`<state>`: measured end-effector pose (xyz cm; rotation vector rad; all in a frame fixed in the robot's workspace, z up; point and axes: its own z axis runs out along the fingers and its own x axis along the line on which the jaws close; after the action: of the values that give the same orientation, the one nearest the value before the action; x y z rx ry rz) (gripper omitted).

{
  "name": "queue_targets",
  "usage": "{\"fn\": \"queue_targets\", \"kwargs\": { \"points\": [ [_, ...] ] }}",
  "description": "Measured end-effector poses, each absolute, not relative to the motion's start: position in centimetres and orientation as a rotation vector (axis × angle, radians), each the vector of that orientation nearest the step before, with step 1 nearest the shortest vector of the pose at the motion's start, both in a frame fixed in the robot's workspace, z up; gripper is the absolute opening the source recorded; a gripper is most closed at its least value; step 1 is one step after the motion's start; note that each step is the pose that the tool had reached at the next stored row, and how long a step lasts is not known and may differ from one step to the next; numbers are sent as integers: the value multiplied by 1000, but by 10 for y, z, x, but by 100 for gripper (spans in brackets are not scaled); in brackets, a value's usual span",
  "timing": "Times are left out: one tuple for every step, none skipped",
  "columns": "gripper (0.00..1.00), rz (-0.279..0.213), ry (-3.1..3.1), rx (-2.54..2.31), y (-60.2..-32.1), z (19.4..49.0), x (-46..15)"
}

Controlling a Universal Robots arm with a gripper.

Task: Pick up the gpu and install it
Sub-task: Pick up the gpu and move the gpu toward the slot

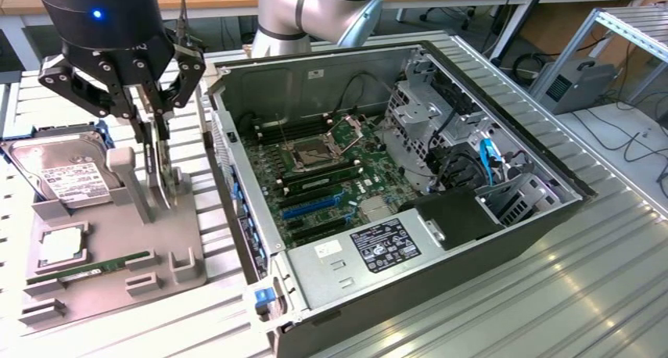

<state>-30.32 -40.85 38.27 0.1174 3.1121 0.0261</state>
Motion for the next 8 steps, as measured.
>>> {"fn": "queue_targets", "kwargs": {
  "points": [
    [27,26,3112,117,-409,383,-303],
    [27,26,3112,117,-409,384,-303],
    [27,26,3112,117,-409,384,-303],
    [27,26,3112,117,-409,385,-303],
    [27,26,3112,117,-409,385,-303],
    [27,26,3112,117,-409,386,-303],
    [27,26,3112,117,-409,387,-303],
    [27,26,3112,117,-409,387,-303]
  ]
}}
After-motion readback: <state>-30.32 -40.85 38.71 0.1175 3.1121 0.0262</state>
